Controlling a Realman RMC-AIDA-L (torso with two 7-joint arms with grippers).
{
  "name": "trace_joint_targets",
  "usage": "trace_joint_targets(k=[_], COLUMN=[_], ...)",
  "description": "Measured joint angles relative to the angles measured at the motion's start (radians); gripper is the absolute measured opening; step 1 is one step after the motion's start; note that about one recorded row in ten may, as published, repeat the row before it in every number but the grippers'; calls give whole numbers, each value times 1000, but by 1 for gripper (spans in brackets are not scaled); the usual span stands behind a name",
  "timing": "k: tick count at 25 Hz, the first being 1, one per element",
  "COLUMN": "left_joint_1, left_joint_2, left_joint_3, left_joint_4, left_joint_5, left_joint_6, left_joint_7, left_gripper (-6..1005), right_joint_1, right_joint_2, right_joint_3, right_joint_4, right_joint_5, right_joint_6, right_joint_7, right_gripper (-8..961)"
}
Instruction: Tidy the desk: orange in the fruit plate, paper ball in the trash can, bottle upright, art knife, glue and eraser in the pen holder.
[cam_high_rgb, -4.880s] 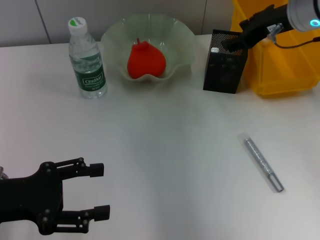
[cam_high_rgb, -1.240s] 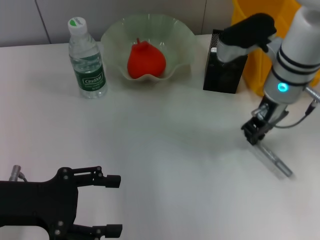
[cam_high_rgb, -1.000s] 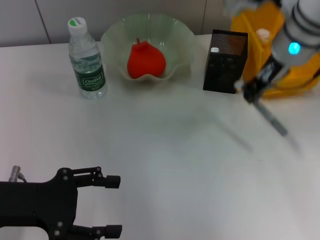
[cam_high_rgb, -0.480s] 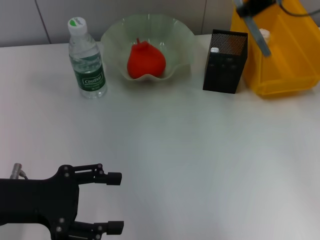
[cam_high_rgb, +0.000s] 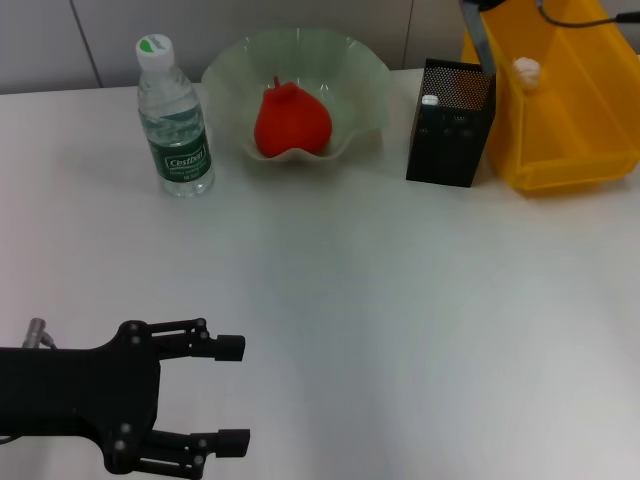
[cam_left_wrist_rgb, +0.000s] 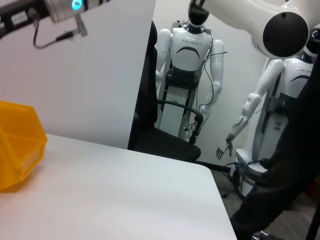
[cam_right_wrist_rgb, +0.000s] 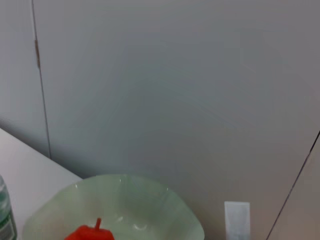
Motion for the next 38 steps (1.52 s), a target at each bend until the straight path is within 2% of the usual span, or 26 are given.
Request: trace_joint_targets(k=[6, 14, 26, 27, 32, 38], left_joint_1=[-11, -16, -16, -16, -11, -11], left_joint_2=[0, 0, 0, 0, 0, 1], left_joint_3=[0, 0, -1, -1, -9, -50], left_joint_4=[-1, -9, -12, -12, -13, -52], left_joint_5=[0, 0, 3, 3, 0, 3], left_joint_6=[-2, -11, -8, -8, -6, -8], left_joint_7=[-5, -9, -12, -12, -13, -13], left_gripper=[842, 841, 841, 841, 842, 842], right_joint_1=[-6, -10, -23, -26, -91, -270], right_joint_2=[6, 11, 11, 12, 16, 6], right_joint_3=[-1, -11, -10, -10, -11, 25], right_joint_4=[126, 220, 242, 237, 111, -120], right_joint_5=[78, 134, 138, 138, 165, 438], right_joint_6=[110, 178, 179, 177, 105, -162], right_joint_7=[-104, -164, -161, -161, -146, -228], right_gripper=[155, 213, 300, 307, 538, 666])
